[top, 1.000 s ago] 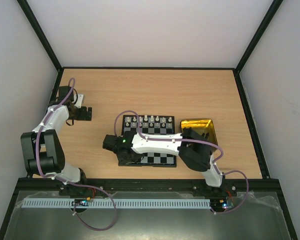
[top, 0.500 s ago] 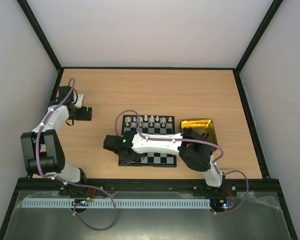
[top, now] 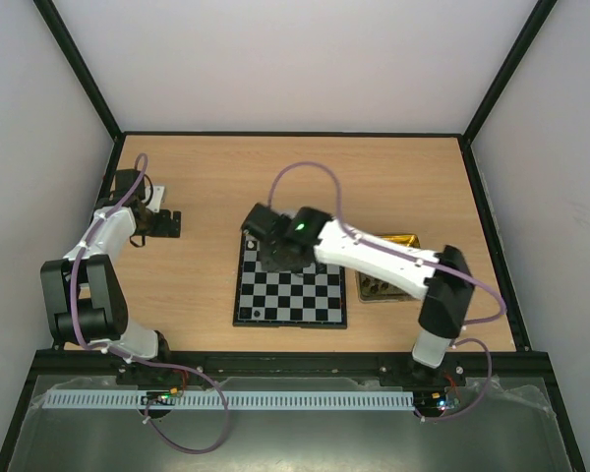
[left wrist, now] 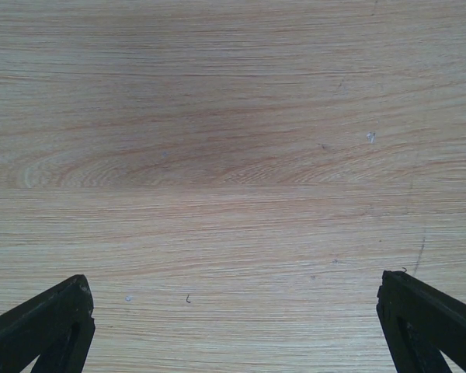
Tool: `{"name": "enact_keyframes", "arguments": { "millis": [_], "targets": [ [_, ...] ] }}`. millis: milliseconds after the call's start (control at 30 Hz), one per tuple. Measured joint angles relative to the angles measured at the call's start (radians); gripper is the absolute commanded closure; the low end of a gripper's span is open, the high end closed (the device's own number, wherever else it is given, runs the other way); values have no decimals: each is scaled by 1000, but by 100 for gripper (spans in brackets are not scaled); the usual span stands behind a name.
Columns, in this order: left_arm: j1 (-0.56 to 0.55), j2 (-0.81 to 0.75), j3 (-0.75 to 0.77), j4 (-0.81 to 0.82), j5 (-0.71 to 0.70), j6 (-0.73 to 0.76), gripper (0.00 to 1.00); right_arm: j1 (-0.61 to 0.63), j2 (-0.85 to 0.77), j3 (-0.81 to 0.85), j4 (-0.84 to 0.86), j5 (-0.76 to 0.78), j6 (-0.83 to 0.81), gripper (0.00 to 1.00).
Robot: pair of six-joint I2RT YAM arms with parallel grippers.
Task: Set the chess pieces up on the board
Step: Place the chess piece on the chessboard, then pick up the chess piece from the storage box.
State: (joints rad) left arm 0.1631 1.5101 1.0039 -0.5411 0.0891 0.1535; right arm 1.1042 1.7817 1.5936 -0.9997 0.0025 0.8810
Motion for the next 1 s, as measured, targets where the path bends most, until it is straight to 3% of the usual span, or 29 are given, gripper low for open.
{"name": "enact_keyframes", "arguments": {
  "millis": [333, 533, 1000],
  "targets": [
    [0, 0, 0, -4, 0, 7, 1, -375, -230, -206, -5, 20, -2, 79],
    [-8, 0, 0, -4, -5, 19, 1, -596, -277, -350, -5, 46, -25, 82],
    [-25, 0, 0, -11, -23, 21, 1, -656, -141, -409, 101, -3, -112, 84]
  ]
}}
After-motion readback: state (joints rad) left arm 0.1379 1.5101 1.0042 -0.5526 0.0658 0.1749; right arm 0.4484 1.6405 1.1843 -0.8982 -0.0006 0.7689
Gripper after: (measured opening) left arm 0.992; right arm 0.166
